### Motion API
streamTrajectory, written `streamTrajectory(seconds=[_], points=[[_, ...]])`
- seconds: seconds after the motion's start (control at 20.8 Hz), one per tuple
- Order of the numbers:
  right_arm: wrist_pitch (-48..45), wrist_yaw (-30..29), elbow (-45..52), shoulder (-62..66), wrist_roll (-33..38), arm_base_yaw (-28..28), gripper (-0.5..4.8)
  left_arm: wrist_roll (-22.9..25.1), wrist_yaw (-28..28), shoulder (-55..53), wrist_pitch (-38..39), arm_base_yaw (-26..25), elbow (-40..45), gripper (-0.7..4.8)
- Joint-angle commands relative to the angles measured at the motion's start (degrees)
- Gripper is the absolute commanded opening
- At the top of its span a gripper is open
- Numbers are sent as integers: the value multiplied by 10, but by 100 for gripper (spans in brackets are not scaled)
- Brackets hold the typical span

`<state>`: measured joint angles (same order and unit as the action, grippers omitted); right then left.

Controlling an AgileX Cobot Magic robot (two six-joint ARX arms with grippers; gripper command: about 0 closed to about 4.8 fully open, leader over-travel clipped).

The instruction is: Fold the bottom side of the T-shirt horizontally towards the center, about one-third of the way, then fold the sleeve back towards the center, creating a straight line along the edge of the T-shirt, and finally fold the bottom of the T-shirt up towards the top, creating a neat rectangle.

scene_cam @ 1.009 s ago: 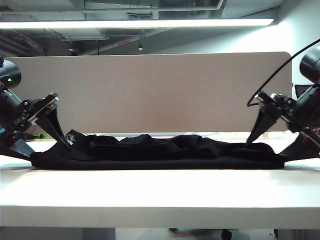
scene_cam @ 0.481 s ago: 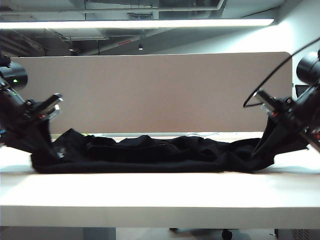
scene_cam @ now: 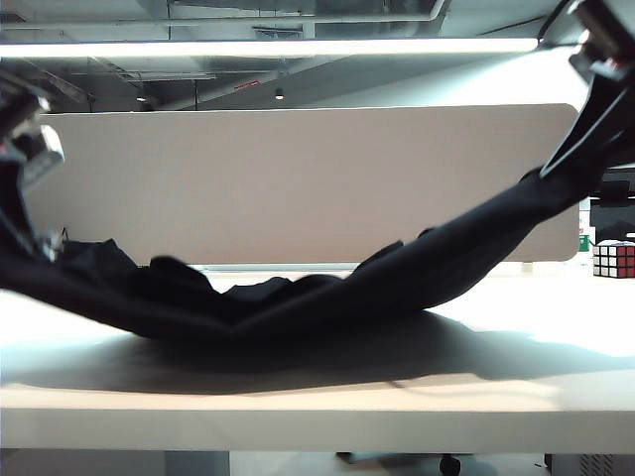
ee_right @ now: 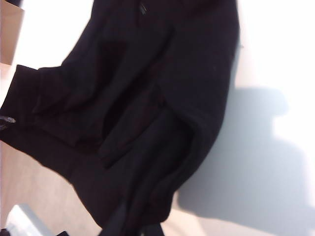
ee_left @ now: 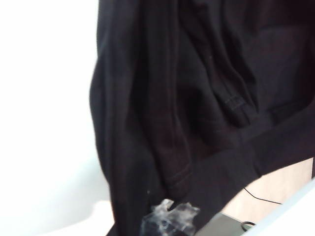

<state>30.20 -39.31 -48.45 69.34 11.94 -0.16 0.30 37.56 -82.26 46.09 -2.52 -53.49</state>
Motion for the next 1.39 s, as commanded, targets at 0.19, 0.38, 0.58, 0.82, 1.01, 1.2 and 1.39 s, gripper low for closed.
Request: streamTrajectory(seconds=[0.19,0.38,0.58,0.82,1.01,1.2,1.39], points=[[-128,7,-16,-13,84,-8,-5,-155,61,31,-252,-5,-27,-6],[-195,28,-156,186,76,-18,-5,-193,55,-136,-355,-5,-200,-6],[-229,33,-293,343,76,-18,-5,-193,10,-276,-355,-1,-337,-6],[-287,36,-440,513,75,-23,6,-190,-31,-406,-489,-2,-395,-6],[-359,43,-447,534,76,-40,479,-188,-32,-435,-579,-14,-397,266],[-374,-2,-447,508,104,-73,479,-255,45,-422,-609,-45,-416,312],[-268,-122,-444,467,133,-85,187,-215,128,-374,-511,-51,-402,77]])
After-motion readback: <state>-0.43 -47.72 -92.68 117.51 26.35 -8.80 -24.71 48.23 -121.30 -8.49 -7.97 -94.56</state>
